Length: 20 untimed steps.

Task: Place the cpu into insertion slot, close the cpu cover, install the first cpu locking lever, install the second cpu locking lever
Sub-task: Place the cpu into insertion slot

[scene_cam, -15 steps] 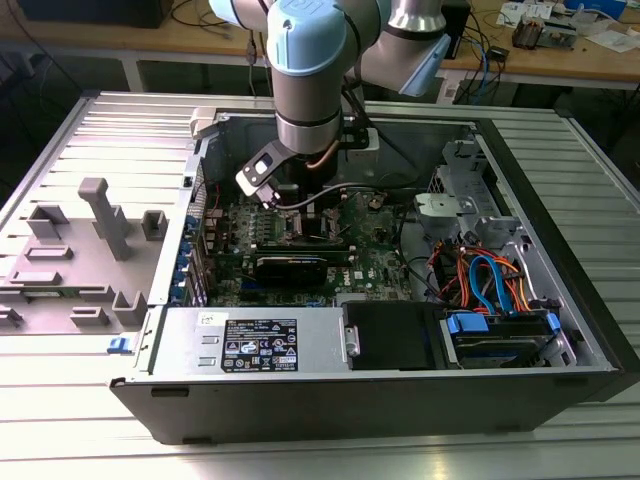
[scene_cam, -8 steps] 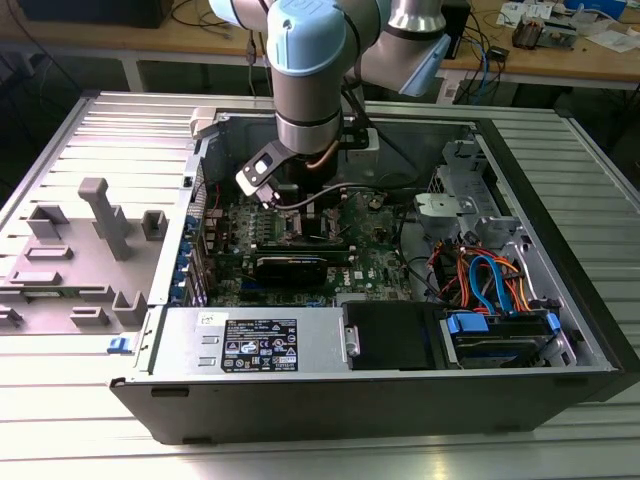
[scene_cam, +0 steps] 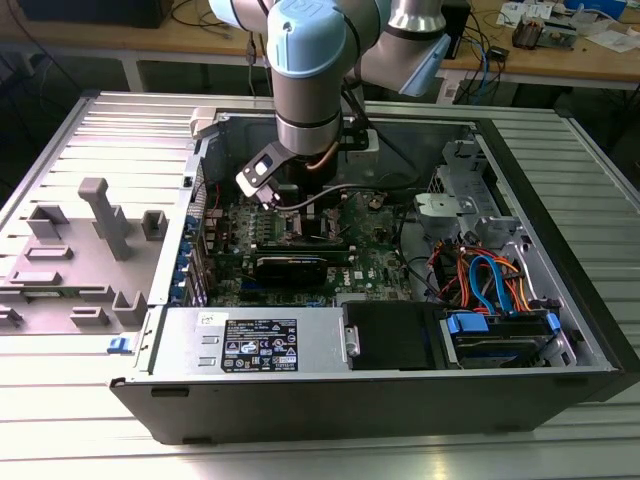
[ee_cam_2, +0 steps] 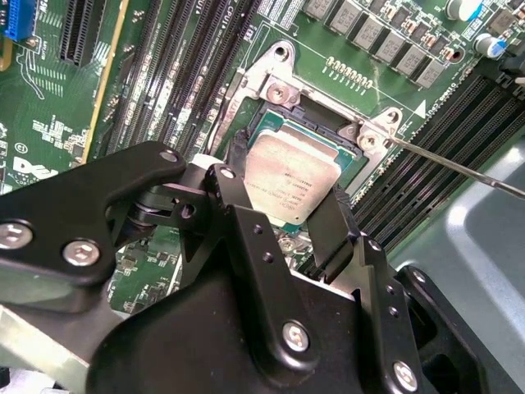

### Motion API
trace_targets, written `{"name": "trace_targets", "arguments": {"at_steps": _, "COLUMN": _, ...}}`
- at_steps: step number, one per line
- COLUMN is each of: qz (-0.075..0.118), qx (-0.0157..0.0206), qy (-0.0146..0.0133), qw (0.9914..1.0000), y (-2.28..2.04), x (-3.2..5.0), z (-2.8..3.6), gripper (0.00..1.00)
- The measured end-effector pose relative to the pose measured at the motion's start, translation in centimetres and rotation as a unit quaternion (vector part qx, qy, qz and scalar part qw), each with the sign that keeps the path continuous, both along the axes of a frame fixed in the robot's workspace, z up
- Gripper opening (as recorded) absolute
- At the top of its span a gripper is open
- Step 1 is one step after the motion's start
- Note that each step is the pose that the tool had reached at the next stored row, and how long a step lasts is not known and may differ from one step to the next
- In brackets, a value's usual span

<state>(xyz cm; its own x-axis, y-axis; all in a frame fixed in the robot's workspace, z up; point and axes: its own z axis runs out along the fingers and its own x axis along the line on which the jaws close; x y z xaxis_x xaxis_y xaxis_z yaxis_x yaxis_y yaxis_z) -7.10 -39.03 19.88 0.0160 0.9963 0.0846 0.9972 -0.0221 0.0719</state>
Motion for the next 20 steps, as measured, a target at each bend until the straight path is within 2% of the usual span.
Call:
{"name": "trace_targets", "arguments": {"at_steps": 16, "qz": 0.002, "qx": 0.0000, "qy": 0.0000, "qw": 1.00000, "y": 0.00, "x": 0.01, "z": -0.32, "gripper": 0.55}}
{"name": "trace_targets", "arguments": {"at_steps": 19, "qz": 0.002, "qx": 0.0005, "qy": -0.0003, "qw": 1.00000, "y": 0.03, "x": 0.02, "z": -0.37, "gripper": 0.56}}
{"name": "trace_targets", "arguments": {"at_steps": 20, "qz": 0.002, "qx": 0.0003, "qy": -0.0003, "qw": 1.00000, "y": 0.02, "x": 0.01, "z": -0.35, "gripper": 0.60}}
